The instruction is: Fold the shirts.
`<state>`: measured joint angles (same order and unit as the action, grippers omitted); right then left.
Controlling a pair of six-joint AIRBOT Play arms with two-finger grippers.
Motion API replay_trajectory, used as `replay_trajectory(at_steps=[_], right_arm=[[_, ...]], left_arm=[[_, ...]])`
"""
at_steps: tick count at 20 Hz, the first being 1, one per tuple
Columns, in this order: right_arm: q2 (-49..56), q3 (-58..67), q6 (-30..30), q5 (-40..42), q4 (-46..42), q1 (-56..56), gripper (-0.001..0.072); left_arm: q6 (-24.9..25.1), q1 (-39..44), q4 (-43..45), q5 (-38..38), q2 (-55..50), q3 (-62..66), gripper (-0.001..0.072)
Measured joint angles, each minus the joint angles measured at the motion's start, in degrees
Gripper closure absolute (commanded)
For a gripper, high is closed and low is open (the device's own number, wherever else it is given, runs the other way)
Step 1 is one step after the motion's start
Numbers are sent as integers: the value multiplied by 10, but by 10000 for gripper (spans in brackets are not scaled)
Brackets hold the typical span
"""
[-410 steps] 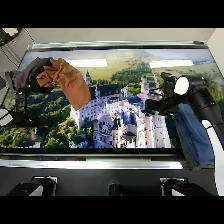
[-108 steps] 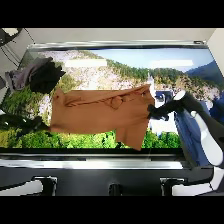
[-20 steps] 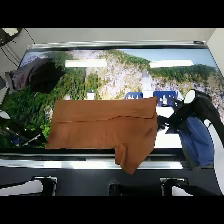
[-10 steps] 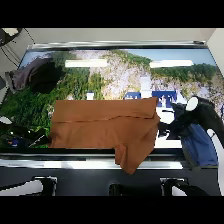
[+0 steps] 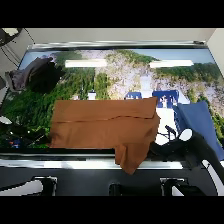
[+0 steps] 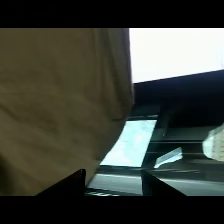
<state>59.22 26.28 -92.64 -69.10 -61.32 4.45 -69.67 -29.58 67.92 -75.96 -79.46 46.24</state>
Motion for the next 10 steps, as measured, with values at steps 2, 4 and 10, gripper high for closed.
replay_trajectory(at_steps=[2, 4, 10], right_arm=[[-2, -17, 9, 25, 42, 0, 351], [3, -28, 16, 43, 63, 0, 530], [17, -15, 33, 98, 80, -1, 670]], left_arm=[[1, 0, -2, -4, 2, 0, 682], [2, 0, -3, -7, 3, 0, 682], [17, 0, -11, -12, 11, 12, 687]])
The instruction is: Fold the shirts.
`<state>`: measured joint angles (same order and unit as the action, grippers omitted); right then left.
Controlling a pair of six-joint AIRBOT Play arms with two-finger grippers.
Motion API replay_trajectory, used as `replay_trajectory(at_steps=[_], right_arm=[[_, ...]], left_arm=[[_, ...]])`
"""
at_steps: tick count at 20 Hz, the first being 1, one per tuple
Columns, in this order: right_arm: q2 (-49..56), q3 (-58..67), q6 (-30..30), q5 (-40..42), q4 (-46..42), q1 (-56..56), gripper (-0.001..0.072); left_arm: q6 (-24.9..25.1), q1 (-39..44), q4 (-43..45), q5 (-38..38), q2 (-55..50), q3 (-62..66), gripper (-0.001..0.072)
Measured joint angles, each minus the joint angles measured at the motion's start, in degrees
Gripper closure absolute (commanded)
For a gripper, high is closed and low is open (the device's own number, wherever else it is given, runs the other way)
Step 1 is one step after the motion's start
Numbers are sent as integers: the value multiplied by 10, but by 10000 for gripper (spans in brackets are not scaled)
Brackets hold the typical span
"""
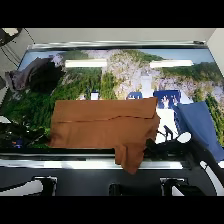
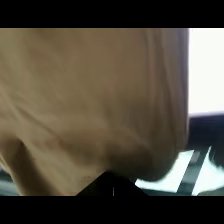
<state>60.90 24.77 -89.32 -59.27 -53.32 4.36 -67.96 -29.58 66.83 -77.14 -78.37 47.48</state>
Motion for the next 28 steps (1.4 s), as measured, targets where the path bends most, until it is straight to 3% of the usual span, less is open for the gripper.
replay_trajectory(at_steps=[4, 7, 13, 18, 19, 20, 21, 23, 28], right_arm=[[4, 118, -13, -31, -43, 0, 671], [62, 255, -40, -42, -85, 0, 671], [275, 538, -61, -35, -103, 0, 670], [382, 634, -77, -36, -97, 0, 667], [392, 640, -78, -36, -95, 0, 667], [401, 645, -80, -36, -92, 0, 663], [407, 648, -81, -35, -89, 0, 562], [412, 654, -82, -33, -81, 2, 117], [398, 677, -56, -109, -82, 51, 8]], left_arm=[[7, 7, -52, 3, 15, 70, 688], [-17, 36, -75, 20, -10, 155, 687], [-94, 82, -91, 36, -157, 365, 686], [-144, 97, -92, 8, -275, 451, 674], [-146, 100, -92, 2, -291, 458, 577], [-151, 102, -95, 0, -302, 462, 408], [-154, 103, -97, 0, -309, 465, 228], [-156, 104, -112, -2, -316, 473, 190], [-160, 87, -130, -10, -295, 522, 193]])
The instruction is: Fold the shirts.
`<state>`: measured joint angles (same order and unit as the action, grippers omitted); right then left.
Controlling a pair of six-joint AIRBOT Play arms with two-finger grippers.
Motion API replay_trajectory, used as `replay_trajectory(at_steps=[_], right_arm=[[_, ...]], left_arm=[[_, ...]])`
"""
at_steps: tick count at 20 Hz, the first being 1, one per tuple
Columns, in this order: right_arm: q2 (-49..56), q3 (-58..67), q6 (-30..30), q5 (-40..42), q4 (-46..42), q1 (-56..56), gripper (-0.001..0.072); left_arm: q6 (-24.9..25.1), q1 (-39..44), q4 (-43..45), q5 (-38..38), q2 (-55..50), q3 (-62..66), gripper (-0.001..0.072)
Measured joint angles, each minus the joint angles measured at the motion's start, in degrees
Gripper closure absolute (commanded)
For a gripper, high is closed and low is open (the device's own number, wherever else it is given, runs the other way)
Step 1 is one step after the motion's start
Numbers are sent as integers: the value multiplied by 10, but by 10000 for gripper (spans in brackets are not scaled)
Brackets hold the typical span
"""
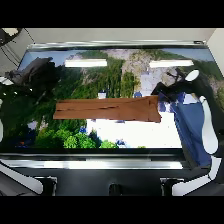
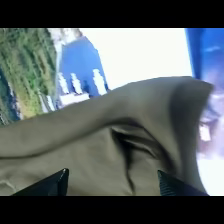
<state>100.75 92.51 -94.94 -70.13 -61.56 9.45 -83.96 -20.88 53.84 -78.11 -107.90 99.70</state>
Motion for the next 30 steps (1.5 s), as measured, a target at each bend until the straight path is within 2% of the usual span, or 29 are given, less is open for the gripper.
replay_trajectory(at_steps=[5, 13, 15, 16, 17, 18, 19, 20, 22, 27, 30], right_arm=[[25, 5, 11, -93, -11, 37, -5], [94, 8, 12, -105, 4, 1, -2], [102, 7, 12, -100, 13, -10, 37], [104, 7, 10, -99, 15, -14, 60], [106, 7, 9, -97, 18, -18, 285], [108, 6, 7, -94, 18, -23, 543], [111, 5, 4, -90, 19, -27, 666], [111, 4, -2, -88, 23, -31, 667], [104, 4, -7, -86, 25, -38, 668], [16, 6, -13, -113, 45, -56, 668], [-62, 6, -23, -140, 30, -87, 668]], left_arm=[[0, 1, -2, -3, 63, 21, 193], [30, 70, -4, -14, 159, 26, 193], [36, 86, -4, -14, 172, 26, 193], [39, 95, -4, -14, 177, 26, 193], [40, 104, -4, -14, 179, 26, 193], [42, 115, -4, -14, 181, 26, 193], [43, 124, -5, -14, 181, 26, 205], [46, 135, -5, -14, 181, 25, 301], [55, 159, -5, -14, 180, 19, 675], [88, 263, -8, 10, 173, -65, 680], [97, 341, -32, 83, 165, -147, 681]])
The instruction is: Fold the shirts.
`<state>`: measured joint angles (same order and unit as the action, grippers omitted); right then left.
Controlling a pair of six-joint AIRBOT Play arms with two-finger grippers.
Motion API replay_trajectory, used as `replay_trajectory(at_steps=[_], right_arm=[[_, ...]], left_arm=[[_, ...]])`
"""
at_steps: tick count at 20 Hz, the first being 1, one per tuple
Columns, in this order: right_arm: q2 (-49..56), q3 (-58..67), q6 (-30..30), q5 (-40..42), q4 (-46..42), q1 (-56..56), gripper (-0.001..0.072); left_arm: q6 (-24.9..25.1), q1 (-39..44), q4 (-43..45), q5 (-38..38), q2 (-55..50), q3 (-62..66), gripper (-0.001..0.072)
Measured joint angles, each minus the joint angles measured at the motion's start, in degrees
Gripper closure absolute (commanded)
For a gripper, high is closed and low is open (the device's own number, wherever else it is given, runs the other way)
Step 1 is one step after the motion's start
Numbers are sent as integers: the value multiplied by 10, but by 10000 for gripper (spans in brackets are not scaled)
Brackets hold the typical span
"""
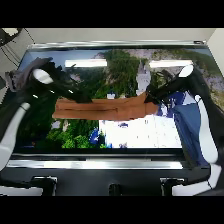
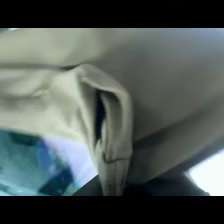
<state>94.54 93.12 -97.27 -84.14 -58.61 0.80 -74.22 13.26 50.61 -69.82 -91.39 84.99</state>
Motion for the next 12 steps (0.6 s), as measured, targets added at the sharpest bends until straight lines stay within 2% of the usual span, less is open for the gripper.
replay_trajectory(at_steps=[4, 8, 12], right_arm=[[-112, 0, -38, -37, -48, -47, 668], [-205, 0, -85, -67, -71, -77, 668], [-261, 0, -121, -103, -82, -87, 668]], left_arm=[[1, 66, -72, 82, -43, -50, 681], [7, 118, -174, 117, -103, -64, 681], [39, 183, -312, 139, -150, -68, 681]])
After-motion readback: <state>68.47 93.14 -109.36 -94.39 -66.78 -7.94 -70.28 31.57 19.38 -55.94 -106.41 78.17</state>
